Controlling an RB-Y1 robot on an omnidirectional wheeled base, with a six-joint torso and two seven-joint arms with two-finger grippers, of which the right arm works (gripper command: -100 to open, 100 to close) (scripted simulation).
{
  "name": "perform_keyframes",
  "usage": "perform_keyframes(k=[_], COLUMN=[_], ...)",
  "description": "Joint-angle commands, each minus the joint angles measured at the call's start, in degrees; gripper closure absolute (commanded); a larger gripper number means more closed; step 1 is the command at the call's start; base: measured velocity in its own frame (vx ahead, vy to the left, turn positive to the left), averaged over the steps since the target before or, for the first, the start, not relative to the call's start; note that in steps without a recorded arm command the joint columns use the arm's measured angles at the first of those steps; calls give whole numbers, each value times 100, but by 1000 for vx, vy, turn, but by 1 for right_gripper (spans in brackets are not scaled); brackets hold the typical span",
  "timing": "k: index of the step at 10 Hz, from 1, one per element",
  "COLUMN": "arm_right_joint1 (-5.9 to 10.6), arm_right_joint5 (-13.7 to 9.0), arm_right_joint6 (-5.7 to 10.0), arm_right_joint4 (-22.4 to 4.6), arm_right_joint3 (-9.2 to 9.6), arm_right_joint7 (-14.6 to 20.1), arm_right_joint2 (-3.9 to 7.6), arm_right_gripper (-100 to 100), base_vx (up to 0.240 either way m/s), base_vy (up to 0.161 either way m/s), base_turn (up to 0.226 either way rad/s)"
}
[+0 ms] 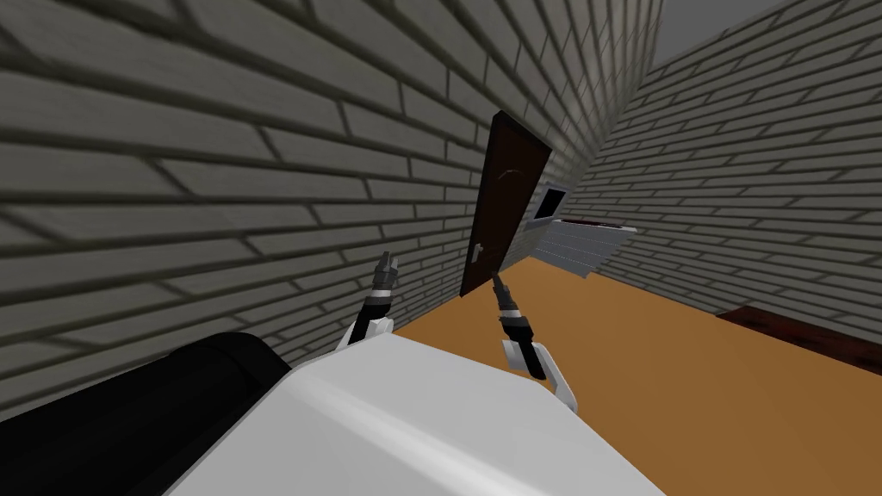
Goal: Pull the door open
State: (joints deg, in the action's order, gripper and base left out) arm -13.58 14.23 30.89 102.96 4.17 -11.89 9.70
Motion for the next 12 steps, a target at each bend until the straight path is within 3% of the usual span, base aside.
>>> perform_keyframes(k=[1,12], arm_right_joint1=[123,961], arm_right_joint5=[82,570], arm_right_joint6=[43,406], arm_right_joint4=[-218,-1742], arm_right_joint3=[28,116], arm_right_joint7=[-129,-864], arm_right_joint2=[29,357], arm_right_gripper=[-100,-100], base_vx=[97,94], base_vy=[-66,-63], base_turn=[35,37])
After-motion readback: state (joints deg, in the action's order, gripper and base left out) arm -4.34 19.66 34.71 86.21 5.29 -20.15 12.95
